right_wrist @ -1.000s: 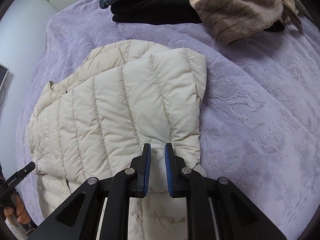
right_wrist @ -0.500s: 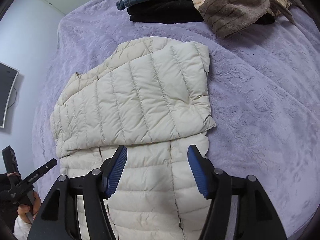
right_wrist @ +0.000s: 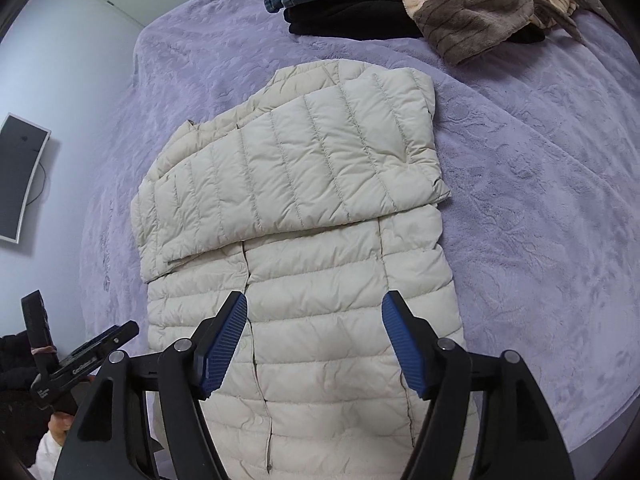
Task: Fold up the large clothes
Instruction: 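Open both grippers and withdraw them from the folded jacket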
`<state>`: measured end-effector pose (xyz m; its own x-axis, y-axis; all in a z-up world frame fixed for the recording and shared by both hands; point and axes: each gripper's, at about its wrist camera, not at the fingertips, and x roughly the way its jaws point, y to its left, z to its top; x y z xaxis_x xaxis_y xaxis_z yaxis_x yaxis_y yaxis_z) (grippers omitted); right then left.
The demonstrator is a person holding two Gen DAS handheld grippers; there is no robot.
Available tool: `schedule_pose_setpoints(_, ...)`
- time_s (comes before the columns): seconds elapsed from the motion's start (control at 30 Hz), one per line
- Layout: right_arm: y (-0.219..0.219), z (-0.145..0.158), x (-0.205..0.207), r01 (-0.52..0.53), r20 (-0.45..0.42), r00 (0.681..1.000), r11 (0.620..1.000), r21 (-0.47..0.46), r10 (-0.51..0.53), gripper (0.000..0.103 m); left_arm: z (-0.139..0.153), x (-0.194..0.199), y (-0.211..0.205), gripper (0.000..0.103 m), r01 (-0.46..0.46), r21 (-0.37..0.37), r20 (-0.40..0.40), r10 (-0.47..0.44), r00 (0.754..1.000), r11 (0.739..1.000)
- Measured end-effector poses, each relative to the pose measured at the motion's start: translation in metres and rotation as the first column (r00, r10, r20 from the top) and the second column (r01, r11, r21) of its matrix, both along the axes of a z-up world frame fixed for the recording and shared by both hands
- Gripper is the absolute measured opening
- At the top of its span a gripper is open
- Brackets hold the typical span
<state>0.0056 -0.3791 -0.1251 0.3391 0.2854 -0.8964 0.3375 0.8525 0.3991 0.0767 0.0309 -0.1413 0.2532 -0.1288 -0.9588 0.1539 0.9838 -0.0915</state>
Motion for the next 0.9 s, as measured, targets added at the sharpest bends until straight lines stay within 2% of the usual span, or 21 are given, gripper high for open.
schedule_pose_setpoints(0.23, 0.008, 0.008, -0.016, 0.005, -0.009, 1.0, 1.0, 0.007, -0.005, 0.079, 0.007, -0.011, 0.012, 0.103, 0.005, 0.022, -0.013, -0.005, 1.0, 1.0)
schedule_pose_setpoints(0.4, 0.009, 0.018, -0.03, 0.01, 0.002, 1.0, 1.0, 0.005, -0.01, 0.085, 0.011, -0.021, 0.018, 0.103, 0.013, 0.073, 0.009, -0.014, 1.0, 0.997)
schedule_pose_setpoints(0.47, 0.009, 0.02, -0.035, 0.007, 0.005, 1.0, 1.0, 0.005, -0.007, 0.092, 0.013, -0.025, 0.021, 0.103, 0.017, 0.084, 0.016, -0.019, 1.0, 0.996)
schedule_pose_setpoints(0.5, 0.009, 0.02, -0.037, 0.005, 0.004, 1.0, 1.0, 0.012, -0.005, 0.103, 0.013, -0.026, 0.022, 0.103, 0.024, 0.079, 0.012, -0.025, 1.0, 0.997)
schedule_pose_setpoints(0.77, 0.006, 0.016, -0.057, 0.044, -0.008, 0.999, 0.997, 0.061, -0.044, 0.103, 0.009, -0.038, 0.023, 0.103, 0.059, 0.056, -0.019, -0.058, 0.998, 0.997)
schedule_pose_setpoints(0.9, 0.002, 0.01, -0.063, 0.068, -0.054, 0.996, 0.995, 0.07, -0.064, 0.103, 0.003, -0.043, 0.023, 0.103, 0.077, 0.062, -0.043, -0.075, 0.996, 0.995)
